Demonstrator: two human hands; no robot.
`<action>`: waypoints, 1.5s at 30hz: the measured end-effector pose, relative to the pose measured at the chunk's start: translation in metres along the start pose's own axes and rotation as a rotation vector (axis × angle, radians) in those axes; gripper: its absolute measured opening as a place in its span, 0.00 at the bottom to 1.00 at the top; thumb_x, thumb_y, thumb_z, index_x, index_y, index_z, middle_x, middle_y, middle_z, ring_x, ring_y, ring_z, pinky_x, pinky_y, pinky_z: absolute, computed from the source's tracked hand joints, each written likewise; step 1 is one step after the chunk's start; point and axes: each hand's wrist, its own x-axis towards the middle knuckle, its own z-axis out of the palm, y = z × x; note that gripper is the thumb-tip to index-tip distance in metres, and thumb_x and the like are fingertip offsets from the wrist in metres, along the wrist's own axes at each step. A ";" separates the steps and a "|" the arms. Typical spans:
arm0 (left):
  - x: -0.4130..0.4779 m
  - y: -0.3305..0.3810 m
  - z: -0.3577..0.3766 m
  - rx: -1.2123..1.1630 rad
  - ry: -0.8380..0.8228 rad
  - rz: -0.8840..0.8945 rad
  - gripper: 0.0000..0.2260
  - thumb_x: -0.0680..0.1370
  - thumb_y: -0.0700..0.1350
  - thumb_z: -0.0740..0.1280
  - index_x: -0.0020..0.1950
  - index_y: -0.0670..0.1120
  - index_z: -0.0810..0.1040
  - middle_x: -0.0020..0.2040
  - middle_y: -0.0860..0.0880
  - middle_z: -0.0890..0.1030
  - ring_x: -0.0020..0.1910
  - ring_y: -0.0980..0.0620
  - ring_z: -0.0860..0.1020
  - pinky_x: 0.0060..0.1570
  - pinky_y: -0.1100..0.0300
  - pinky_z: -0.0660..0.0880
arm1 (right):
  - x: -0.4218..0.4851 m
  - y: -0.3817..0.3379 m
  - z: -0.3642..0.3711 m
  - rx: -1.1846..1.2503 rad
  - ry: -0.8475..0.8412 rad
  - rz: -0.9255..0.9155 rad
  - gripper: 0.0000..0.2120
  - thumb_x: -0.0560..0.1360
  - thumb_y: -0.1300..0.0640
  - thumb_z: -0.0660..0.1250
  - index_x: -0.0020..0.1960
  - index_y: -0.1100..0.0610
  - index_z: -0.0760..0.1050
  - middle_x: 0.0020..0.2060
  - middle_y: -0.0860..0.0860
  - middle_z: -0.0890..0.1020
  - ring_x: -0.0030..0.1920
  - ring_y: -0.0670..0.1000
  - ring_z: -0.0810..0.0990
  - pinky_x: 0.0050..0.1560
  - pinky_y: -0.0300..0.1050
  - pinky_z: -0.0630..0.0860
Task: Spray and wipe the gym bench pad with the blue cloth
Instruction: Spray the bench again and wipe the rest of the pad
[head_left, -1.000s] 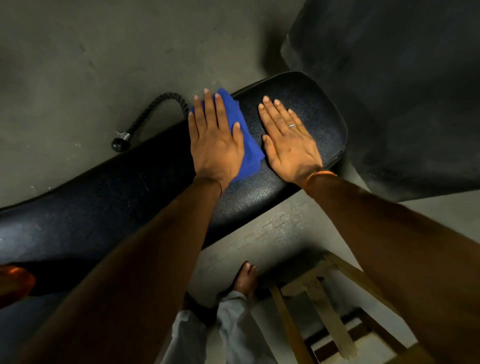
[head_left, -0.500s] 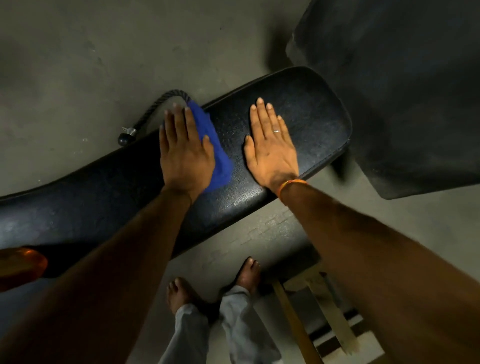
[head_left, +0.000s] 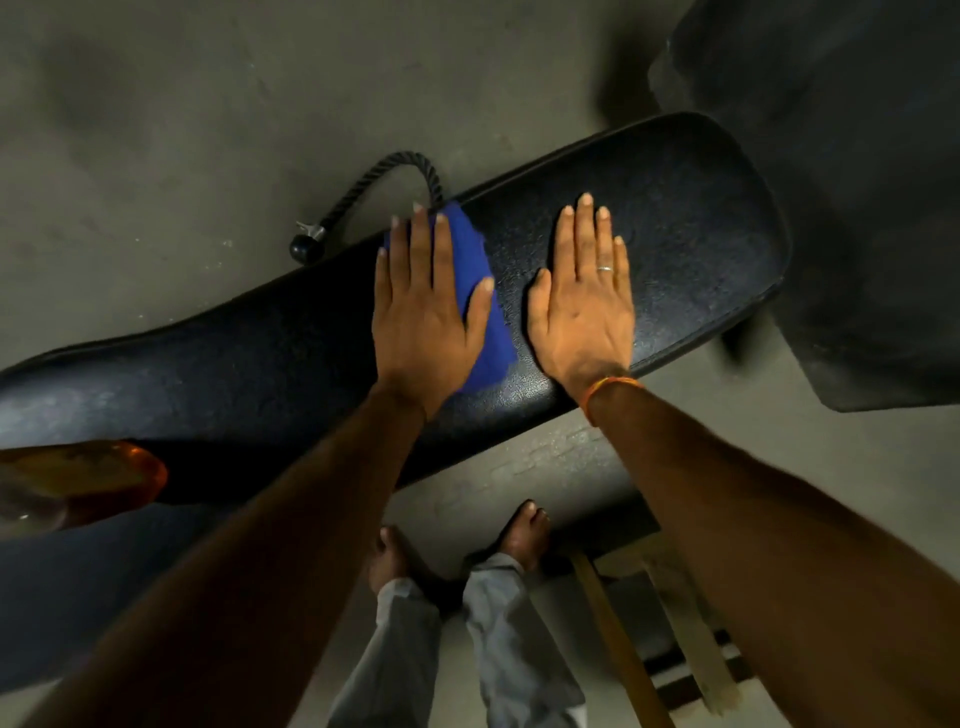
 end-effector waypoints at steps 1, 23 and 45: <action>0.015 0.000 -0.002 -0.003 0.013 -0.020 0.33 0.84 0.62 0.47 0.83 0.42 0.50 0.83 0.40 0.53 0.83 0.40 0.53 0.81 0.44 0.54 | 0.000 -0.001 0.000 -0.004 0.013 -0.044 0.32 0.85 0.49 0.47 0.85 0.61 0.48 0.85 0.58 0.50 0.85 0.57 0.48 0.85 0.56 0.48; -0.091 -0.058 -0.013 0.058 -0.048 0.019 0.32 0.84 0.56 0.51 0.84 0.44 0.49 0.84 0.44 0.48 0.83 0.45 0.47 0.81 0.46 0.52 | -0.020 -0.040 -0.006 -0.013 -0.117 -0.260 0.33 0.83 0.48 0.44 0.86 0.57 0.48 0.86 0.53 0.49 0.85 0.54 0.47 0.85 0.56 0.48; -0.057 -0.147 -0.025 -0.005 -0.010 -0.122 0.31 0.85 0.56 0.48 0.84 0.42 0.48 0.84 0.43 0.49 0.83 0.45 0.48 0.82 0.46 0.51 | -0.041 -0.072 0.021 0.071 0.057 -0.503 0.30 0.83 0.51 0.52 0.83 0.59 0.61 0.83 0.54 0.62 0.83 0.54 0.60 0.84 0.55 0.57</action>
